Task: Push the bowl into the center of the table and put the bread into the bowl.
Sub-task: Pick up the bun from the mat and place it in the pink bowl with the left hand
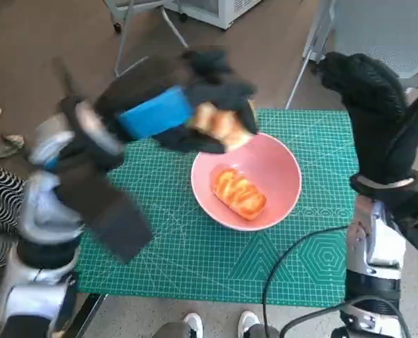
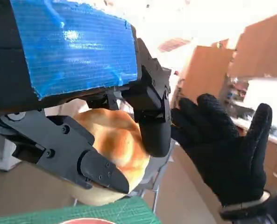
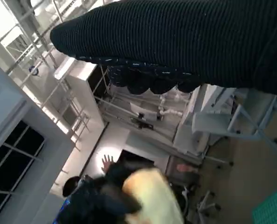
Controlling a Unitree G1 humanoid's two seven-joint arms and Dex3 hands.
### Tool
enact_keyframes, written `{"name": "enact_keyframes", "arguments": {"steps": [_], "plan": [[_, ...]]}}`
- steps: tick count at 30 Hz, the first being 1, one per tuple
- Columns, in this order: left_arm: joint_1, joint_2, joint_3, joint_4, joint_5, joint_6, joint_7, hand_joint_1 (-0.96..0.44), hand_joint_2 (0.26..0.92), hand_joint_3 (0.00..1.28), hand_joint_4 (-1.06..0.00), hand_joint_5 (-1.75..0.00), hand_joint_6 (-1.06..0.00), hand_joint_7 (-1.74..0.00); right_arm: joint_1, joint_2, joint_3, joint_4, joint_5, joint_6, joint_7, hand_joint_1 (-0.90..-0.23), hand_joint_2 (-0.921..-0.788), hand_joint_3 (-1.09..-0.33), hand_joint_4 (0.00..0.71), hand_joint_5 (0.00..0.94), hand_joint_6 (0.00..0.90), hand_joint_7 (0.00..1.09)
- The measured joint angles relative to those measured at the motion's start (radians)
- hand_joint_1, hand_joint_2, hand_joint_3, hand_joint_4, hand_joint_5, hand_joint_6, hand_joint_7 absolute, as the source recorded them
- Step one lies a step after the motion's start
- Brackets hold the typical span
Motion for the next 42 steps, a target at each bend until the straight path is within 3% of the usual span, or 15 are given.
{"name": "enact_keyframes", "arguments": {"steps": [8, 14, 16, 18, 20, 22, 23, 25, 28, 36, 42], "plan": [[-0.051, -0.083, -0.096, 0.204, 0.06, -0.055, 0.013, 0.0, 0.879, 0.09, -0.75, -1.21, -0.71, -0.98, 0.006, -0.004, -0.003, -0.011, -0.006, 0.0, -0.007, -0.652, -0.921, -0.67, 0.144, 0.002, 0.028, 0.56], [-0.06, -0.142, -0.157, 0.369, 0.123, -0.104, 0.045, 0.0, 0.891, 0.09, -0.75, -1.14, -0.64, -1.12, 0.012, -0.012, -0.008, -0.027, -0.016, 0.0, -0.021, -0.665, -0.921, -0.674, 0.147, 0.003, 0.022, 0.57], [-0.062, -0.158, -0.174, 0.418, 0.141, -0.107, 0.046, 0.0, 0.904, 0.09, -0.74, -1.17, -0.61, -1.13, 0.014, -0.014, -0.009, -0.034, -0.017, 0.0, -0.025, -0.666, -0.921, -0.674, 0.147, 0.003, 0.021, 0.57], [-0.063, -0.17, -0.186, 0.45, 0.15, -0.101, 0.041, 0.0, 0.914, 0.12, -0.64, -1.23, -0.58, -1.2, 0.017, -0.016, -0.01, -0.04, -0.018, 0.001, -0.029, -0.666, -0.921, -0.675, 0.147, 0.003, 0.019, 0.58], [-0.065, -0.18, -0.198, 0.475, 0.161, -0.084, 0.025, 0.0, 0.918, 0.18, -0.61, -1.3, -0.47, -1.27, 0.021, -0.018, -0.01, -0.047, -0.018, 0.003, -0.034, -0.668, -0.921, -0.674, 0.147, 0.003, 0.019, 0.58], [-0.066, -0.187, -0.206, 0.492, 0.166, -0.064, 0.005, -0.17, 0.919, 0.22, -0.51, -1.05, -0.47, -1.36, 0.025, -0.019, -0.01, -0.054, -0.018, 0.006, -0.039, -0.672, -0.921, -0.674, 0.149, 0.003, 0.018, 0.58], [-0.067, -0.189, -0.209, 0.499, 0.168, -0.057, -0.002, -0.14, 0.869, 0.21, -0.44, -0.83, -0.39, -1.14, 0.025, -0.019, -0.01, -0.055, -0.018, 0.007, -0.041, -0.675, -0.921, -0.674, 0.15, 0.004, 0.017, 0.58], [-0.068, -0.194, -0.216, 0.513, 0.173, -0.042, -0.021, -0.14, 0.831, 0.18, -0.42, -0.53, -0.34, -0.85, 0.027, -0.019, -0.01, -0.06, -0.019, 0.009, -0.046, -0.679, -0.921, -0.674, 0.151, 0.004, 0.016, 0.59], [-0.068, -0.198, -0.225, 0.526, 0.174, -0.024, -0.051, -0.18, 0.807, 0.12, -0.34, -0.18, -0.25, -0.55, 0.028, -0.019, -0.01, -0.067, -0.019, 0.013, -0.053, -0.686, -0.921, -0.673, 0.151, 0.004, 0.013, 0.59], [-0.06, -0.196, -0.209, 0.511, 0.157, -0.026, -0.08, -0.35, 0.82, 0.06, -0.2, -0.01, -0.17, -0.38, 0.028, -0.019, -0.009, -0.071, -0.018, 0.018, -0.057, -0.692, -0.921, -0.665, 0.152, 0.004, 0.009, 0.6], [-0.014, -0.186, -0.162, 0.46, 0.138, -0.073, -0.021, -0.45, 0.859, 0.06, -0.13, 0.0, -0.14, -0.34, 0.028, -0.019, -0.003, -0.069, -0.02, 0.018, -0.064, -0.691, -0.921, -0.663, 0.153, 0.004, 0.008, 0.6]]}}
